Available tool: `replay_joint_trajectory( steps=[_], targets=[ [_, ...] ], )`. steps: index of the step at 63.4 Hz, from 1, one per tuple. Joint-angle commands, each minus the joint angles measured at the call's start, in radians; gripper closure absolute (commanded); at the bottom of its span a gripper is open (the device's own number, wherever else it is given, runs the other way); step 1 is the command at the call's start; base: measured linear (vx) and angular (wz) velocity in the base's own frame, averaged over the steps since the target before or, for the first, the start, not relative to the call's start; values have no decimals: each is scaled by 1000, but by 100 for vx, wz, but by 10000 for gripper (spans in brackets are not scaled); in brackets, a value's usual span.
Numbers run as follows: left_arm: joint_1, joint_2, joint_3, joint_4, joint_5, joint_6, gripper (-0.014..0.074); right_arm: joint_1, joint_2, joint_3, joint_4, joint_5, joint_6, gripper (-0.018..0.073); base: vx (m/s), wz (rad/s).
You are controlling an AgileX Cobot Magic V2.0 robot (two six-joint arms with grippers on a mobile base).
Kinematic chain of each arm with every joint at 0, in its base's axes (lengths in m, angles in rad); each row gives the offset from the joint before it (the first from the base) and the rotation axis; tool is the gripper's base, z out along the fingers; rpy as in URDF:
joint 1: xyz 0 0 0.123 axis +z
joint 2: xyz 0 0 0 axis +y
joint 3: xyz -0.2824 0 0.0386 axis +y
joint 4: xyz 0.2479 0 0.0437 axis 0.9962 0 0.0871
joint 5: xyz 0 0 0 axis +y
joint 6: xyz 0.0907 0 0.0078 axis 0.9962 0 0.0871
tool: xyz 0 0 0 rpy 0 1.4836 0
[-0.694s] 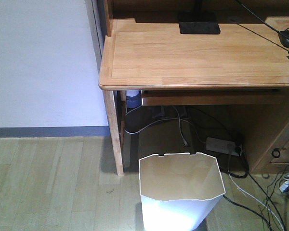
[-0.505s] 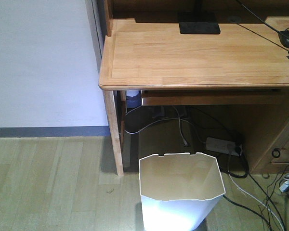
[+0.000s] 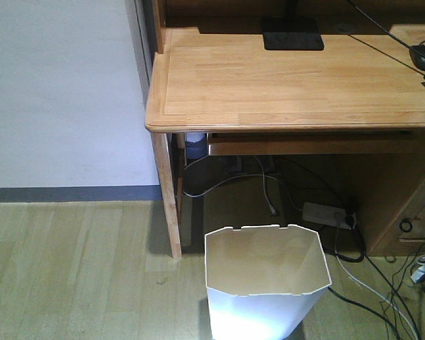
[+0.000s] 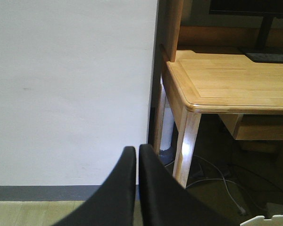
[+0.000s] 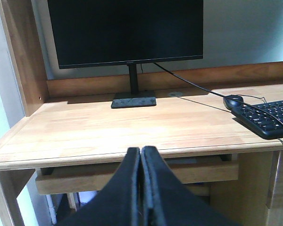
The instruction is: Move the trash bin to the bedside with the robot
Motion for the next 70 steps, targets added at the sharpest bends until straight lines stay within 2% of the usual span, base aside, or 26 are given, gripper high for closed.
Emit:
replay_joint_trajectory(
  steps=[1, 17, 23, 33, 45, 60, 70],
  targets=[
    [-6, -14, 19, -4, -69, -6, 602, -1, -11, 6, -15, -72, -5, 568, 0, 0],
    [-6, -14, 19, -4, -69, -6, 602, -1, -11, 5, -15, -89, -6, 568, 0, 0],
    [-6, -14, 19, -4, -69, -6, 602, -1, -11, 0, -15, -137, -6, 568, 0, 0],
    [-6, -14, 19, -4, -69, -6, 602, -1, 0, -57, -18, -142, -35, 568, 0, 0],
    [-6, -14, 19, -4, -69, -6, 602, -1, 136, -189, -18, -111, -114, 568, 0, 0],
    [-6, -14, 19, -4, -69, -6, 602, -1, 358, -362, -10, -1, -108, 568, 0, 0],
    [-6, -14, 19, -4, -69, -6, 602, -1, 449, -380, -9, 11, -98, 568, 0, 0]
  ],
)
